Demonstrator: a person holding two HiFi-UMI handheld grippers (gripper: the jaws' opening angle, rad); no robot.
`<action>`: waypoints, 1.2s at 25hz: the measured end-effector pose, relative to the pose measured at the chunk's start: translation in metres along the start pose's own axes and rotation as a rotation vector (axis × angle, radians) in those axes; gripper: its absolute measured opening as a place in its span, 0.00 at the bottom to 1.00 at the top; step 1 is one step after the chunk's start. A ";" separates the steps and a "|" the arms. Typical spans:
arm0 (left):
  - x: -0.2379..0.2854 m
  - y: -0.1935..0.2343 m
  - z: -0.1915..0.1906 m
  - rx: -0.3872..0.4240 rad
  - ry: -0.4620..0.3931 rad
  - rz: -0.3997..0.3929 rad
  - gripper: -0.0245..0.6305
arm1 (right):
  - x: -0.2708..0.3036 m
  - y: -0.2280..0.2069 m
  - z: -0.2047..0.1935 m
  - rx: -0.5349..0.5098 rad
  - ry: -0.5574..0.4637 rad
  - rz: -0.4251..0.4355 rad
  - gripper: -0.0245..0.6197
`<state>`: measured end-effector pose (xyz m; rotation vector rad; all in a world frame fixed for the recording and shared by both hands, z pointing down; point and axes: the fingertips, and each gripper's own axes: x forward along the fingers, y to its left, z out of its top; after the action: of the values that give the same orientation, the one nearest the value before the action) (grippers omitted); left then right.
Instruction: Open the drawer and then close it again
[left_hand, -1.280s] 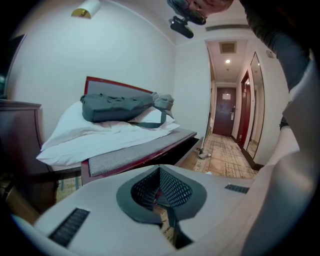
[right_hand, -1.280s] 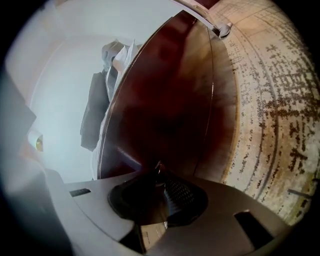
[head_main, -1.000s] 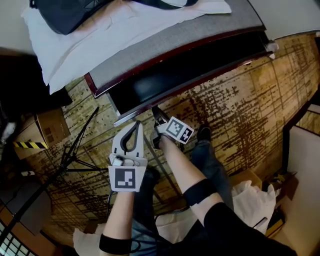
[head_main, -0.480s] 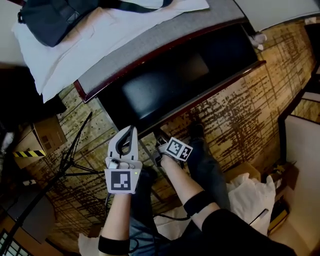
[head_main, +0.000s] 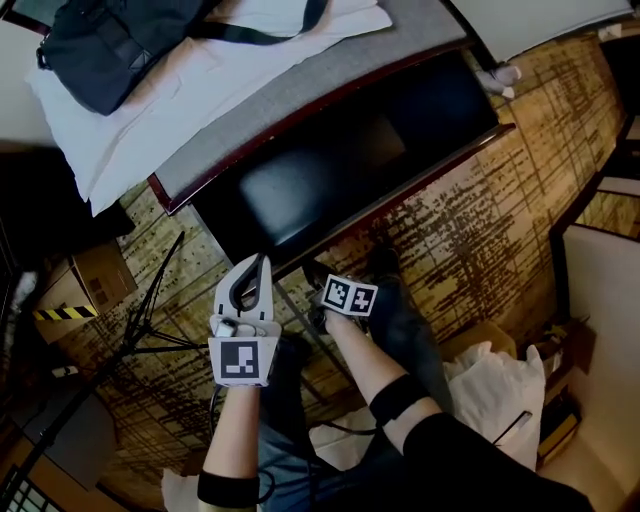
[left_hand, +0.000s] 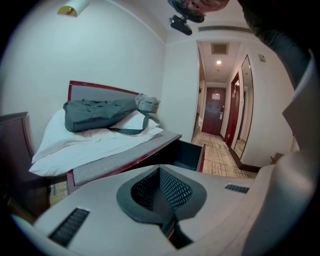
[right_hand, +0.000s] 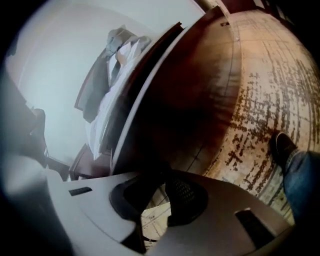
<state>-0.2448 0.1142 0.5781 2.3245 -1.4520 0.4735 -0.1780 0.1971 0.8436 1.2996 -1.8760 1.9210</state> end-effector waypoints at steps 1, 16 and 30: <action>-0.004 -0.001 0.007 -0.002 0.002 0.003 0.04 | -0.009 0.005 0.005 -0.035 0.005 -0.007 0.11; -0.107 -0.044 0.176 -0.019 -0.029 0.059 0.04 | -0.244 0.218 0.219 -0.714 -0.224 0.002 0.04; -0.200 -0.017 0.327 -0.041 -0.189 0.211 0.04 | -0.409 0.446 0.287 -1.183 -0.431 0.111 0.04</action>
<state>-0.2831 0.1251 0.1962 2.2452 -1.7885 0.2811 -0.0851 0.0376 0.2000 1.1626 -2.5912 0.2536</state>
